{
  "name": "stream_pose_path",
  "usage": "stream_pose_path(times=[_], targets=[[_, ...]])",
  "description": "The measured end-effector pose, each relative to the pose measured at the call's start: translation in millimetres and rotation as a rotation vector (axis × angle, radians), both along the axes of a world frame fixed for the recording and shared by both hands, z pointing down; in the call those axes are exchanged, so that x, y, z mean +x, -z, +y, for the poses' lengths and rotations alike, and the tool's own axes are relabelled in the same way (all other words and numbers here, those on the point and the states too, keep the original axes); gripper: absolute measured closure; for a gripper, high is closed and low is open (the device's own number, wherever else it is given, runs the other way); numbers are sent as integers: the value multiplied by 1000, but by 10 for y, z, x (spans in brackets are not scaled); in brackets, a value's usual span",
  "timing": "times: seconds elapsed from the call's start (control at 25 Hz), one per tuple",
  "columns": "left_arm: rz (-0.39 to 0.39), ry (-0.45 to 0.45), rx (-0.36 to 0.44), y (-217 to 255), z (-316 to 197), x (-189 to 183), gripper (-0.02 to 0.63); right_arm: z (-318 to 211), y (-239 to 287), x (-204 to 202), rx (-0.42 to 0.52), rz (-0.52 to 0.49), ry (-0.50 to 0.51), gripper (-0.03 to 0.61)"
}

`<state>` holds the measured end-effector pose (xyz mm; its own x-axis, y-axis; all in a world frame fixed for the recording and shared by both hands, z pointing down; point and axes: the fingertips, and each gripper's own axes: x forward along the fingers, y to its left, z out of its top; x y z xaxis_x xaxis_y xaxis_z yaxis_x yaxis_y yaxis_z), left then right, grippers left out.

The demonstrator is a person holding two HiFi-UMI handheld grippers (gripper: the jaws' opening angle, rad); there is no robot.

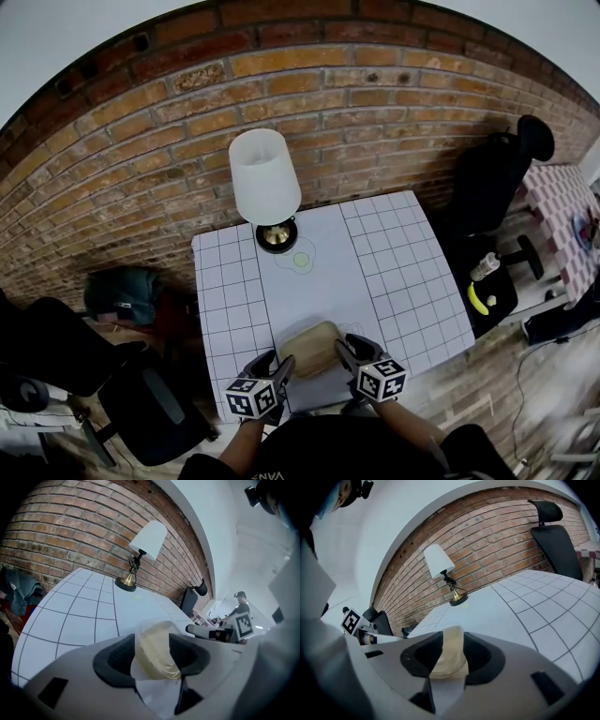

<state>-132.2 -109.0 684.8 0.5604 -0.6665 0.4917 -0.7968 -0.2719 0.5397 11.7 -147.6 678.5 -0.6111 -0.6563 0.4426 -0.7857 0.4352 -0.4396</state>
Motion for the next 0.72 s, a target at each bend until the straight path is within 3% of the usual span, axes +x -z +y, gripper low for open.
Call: stream_pose_path(times=[0.72], targets=[[47, 23, -10, 5, 56, 49, 396, 4, -11, -8, -24, -42, -31, 464]])
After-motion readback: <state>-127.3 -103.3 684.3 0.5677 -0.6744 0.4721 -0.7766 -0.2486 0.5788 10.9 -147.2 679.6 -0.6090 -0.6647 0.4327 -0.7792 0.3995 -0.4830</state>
